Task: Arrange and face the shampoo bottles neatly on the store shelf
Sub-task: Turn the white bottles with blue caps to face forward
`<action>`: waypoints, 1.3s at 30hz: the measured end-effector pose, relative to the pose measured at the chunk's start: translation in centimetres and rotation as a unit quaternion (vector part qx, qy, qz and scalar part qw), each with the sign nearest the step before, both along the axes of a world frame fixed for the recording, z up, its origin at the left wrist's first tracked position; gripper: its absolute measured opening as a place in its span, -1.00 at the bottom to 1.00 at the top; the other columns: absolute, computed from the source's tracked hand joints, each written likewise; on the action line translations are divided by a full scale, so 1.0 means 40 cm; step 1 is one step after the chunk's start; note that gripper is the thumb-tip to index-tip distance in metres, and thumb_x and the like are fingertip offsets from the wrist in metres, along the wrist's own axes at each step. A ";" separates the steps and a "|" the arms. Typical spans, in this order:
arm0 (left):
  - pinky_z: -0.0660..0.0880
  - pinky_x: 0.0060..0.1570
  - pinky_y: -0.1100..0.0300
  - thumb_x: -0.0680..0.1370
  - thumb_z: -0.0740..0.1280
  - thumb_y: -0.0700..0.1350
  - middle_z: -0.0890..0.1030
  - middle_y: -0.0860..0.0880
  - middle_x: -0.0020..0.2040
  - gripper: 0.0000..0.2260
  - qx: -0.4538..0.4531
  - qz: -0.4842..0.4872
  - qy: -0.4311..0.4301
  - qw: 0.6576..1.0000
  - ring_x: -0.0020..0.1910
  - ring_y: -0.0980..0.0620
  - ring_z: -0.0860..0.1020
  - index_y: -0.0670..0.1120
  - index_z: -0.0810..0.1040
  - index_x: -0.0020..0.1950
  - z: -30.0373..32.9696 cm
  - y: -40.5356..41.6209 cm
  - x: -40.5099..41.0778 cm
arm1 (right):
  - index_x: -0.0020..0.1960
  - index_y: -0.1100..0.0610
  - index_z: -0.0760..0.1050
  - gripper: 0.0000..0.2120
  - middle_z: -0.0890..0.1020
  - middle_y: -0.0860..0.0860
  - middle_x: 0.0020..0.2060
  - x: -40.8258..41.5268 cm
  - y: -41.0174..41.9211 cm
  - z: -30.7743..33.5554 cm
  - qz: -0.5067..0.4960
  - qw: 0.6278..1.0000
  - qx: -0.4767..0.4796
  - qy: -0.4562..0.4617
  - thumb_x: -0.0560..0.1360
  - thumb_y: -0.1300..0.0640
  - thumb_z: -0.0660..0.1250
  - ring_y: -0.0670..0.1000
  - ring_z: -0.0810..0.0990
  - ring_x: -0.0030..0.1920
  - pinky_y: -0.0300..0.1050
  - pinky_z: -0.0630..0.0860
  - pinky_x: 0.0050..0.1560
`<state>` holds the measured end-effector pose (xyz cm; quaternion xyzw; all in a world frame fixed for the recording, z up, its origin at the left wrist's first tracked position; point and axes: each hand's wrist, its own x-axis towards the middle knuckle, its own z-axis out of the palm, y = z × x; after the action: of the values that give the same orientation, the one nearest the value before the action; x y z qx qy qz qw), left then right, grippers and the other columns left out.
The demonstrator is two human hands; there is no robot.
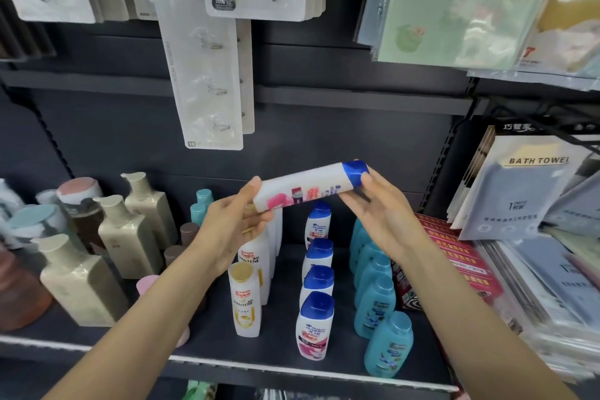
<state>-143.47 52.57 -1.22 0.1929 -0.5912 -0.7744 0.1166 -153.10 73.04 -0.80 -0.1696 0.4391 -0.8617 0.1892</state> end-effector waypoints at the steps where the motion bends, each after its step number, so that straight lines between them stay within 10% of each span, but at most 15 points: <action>1: 0.52 -0.16 0.22 0.48 0.32 0.14 0.66 -0.09 -0.23 -0.64 0.011 0.011 -0.016 1.000 -0.24 0.06 0.61 -0.15 0.59 -0.01 -0.002 0.001 -0.004 | 0.34 0.27 0.40 -0.63 0.57 0.15 0.22 -0.001 -0.001 -0.002 -0.002 1.000 0.010 0.014 0.54 0.28 0.23 0.06 0.55 0.24 -0.14 0.52 0.20; 11: 0.62 -0.22 0.22 0.57 0.21 0.11 0.67 -0.25 -0.09 -0.59 0.015 -0.027 -0.086 0.996 -0.17 -0.06 0.68 -0.23 0.51 0.11 -0.029 0.009 -0.026 | 0.27 0.28 0.46 -0.67 0.65 0.12 0.08 -0.015 -0.016 0.000 -0.098 0.990 0.087 0.052 0.52 0.27 0.31 0.04 0.63 0.12 -0.11 0.58 0.10; 15: 0.60 -0.07 0.11 0.61 0.17 0.05 0.68 -0.18 -0.07 -0.68 -0.112 -0.024 -0.093 0.989 -0.13 -0.06 0.67 -0.17 0.56 0.04 -0.048 0.005 -0.041 | 0.20 0.22 0.51 -0.74 0.68 0.06 0.00 -0.034 -0.019 0.003 -0.128 0.984 0.108 0.060 0.51 0.25 0.33 -0.01 0.64 0.08 -0.15 0.60 0.05; 20: 0.45 0.05 0.23 0.60 0.21 -0.05 0.61 -0.03 0.08 -0.77 -0.482 0.046 -0.007 0.875 0.05 0.07 0.55 -0.10 0.56 0.16 -0.098 -0.037 -0.062 | 0.10 0.07 0.55 -0.77 0.66 -0.05 -0.07 -0.082 -0.038 -0.005 -0.194 0.948 0.215 0.133 0.46 0.25 0.40 -0.08 0.62 -0.02 -0.18 0.60 -0.03; 27: 0.18 0.39 0.20 0.51 0.30 0.15 0.26 0.06 0.47 -0.41 -0.671 -0.105 -0.062 0.732 0.44 0.04 0.20 -0.02 0.26 0.48 -0.168 -0.103 -0.099 | 0.20 0.13 0.55 -0.65 0.64 0.00 -0.01 -0.152 -0.071 -0.081 -0.194 0.840 0.405 0.304 0.42 0.22 0.45 0.01 0.61 -0.02 -0.20 0.52 0.06; 39: 0.24 0.40 0.04 0.39 -0.20 0.34 0.17 0.08 0.52 -0.24 -0.692 -0.138 -0.071 0.705 0.48 0.04 0.16 0.03 0.19 0.51 -0.215 -0.140 -0.132 | 0.16 0.21 0.55 -0.67 0.58 -0.03 -0.16 -0.224 -0.110 -0.230 -0.083 0.789 0.533 0.294 0.40 0.28 0.45 0.00 0.56 -0.18 -0.30 0.44 -0.04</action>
<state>-148.75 46.96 -9.81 0.0289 -0.9877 -0.1386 0.0668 -162.07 68.64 -9.98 -0.2497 0.8755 -0.4118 0.0394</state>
